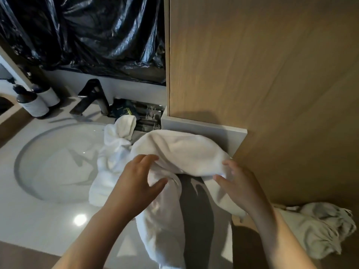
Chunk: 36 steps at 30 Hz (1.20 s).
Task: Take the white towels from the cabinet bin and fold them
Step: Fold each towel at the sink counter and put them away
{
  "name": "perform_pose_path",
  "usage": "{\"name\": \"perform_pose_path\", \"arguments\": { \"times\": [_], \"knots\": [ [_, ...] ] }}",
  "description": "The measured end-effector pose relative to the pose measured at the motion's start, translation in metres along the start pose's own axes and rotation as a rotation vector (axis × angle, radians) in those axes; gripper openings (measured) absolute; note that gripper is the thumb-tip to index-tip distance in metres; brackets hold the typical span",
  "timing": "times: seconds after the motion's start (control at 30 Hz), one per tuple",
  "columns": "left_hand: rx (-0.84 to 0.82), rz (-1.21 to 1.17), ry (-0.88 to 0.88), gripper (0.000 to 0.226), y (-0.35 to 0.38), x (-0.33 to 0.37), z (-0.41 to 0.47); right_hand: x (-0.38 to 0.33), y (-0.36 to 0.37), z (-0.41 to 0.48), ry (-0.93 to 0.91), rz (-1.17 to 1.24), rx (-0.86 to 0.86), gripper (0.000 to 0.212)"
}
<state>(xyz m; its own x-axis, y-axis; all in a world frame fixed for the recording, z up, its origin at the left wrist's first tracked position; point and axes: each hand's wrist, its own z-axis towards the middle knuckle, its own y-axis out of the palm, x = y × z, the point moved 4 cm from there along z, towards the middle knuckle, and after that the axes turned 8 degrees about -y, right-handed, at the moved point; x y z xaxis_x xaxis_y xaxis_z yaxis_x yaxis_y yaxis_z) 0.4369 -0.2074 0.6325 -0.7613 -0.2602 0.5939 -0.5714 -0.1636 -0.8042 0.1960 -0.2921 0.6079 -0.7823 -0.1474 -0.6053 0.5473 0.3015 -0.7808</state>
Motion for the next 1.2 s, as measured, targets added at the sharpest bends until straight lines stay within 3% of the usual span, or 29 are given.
{"name": "perform_pose_path", "arguments": {
  "times": [0.2,0.4,0.57,0.73,0.9,0.97,1.1,1.2],
  "knots": [
    [0.126,-0.019,0.033,0.044,-0.016,-0.005,0.042,-0.005,0.007,0.025,0.064,-0.011,0.03,0.06],
    [0.078,0.04,0.089,0.048,-0.009,-0.021,0.067,-0.009,0.016,0.041,0.132,0.01,0.1,0.064],
    [0.075,0.024,0.111,0.052,-0.005,-0.034,0.074,-0.001,0.018,0.043,0.162,-0.005,0.21,0.039],
    [-0.004,-0.024,0.2,0.05,-0.008,-0.037,0.071,-0.01,0.017,0.028,0.105,0.063,0.331,0.032],
    [-0.002,-0.048,0.22,0.038,-0.012,-0.044,0.06,-0.039,0.049,0.002,0.063,0.156,0.169,0.009],
    [0.016,-0.039,0.241,0.035,-0.013,-0.048,0.055,-0.048,0.066,-0.007,0.082,0.192,0.082,0.01],
    [0.024,-0.083,0.183,0.031,-0.017,-0.062,0.047,-0.052,0.096,-0.019,0.117,0.138,-0.139,0.032],
    [-0.006,-0.102,0.183,0.033,-0.017,-0.067,0.043,-0.05,0.108,-0.022,0.123,0.166,-0.177,0.026]
  ]
}}
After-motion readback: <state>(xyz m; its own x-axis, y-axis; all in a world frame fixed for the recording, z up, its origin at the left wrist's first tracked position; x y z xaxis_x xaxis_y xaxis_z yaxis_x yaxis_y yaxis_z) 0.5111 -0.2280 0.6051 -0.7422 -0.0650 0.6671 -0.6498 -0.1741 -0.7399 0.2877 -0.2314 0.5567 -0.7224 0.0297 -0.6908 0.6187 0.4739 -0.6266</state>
